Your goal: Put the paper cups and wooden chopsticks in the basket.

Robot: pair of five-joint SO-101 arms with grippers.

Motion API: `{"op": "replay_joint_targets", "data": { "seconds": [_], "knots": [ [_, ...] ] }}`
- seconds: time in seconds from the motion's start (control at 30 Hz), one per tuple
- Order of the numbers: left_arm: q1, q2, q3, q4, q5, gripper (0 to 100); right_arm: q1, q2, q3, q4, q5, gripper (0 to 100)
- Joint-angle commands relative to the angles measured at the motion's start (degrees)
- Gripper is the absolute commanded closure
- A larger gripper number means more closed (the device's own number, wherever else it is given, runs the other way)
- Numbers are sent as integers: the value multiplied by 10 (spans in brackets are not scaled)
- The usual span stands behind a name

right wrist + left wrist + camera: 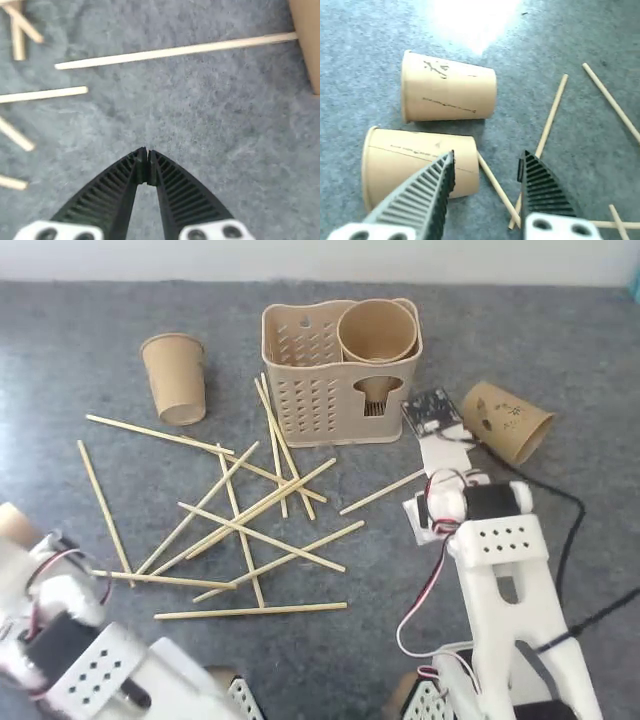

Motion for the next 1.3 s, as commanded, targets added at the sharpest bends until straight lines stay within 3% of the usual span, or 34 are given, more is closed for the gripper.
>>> {"op": "replay_joint_targets", "data": {
  "seconds": [0.0,0.17,0.37,0.6,0.87,1.03,1.27],
  "knots": [
    [-40,-4,-62,33,-22,803,16,-14,70,-100,5,991],
    [-62,22,-123,103,-27,795,15,-14,135,-167,6,990],
    [-78,226,-219,171,-60,750,15,-13,137,-170,7,990],
    [-185,476,-369,160,-95,748,16,-13,137,-173,11,990],
    [-266,629,-469,159,-149,747,16,-13,157,-205,38,990],
    [-268,673,-469,134,-163,747,16,-14,157,-205,39,991],
    [-222,696,-378,15,-134,750,17,-14,158,-205,39,991]
  ]
}}
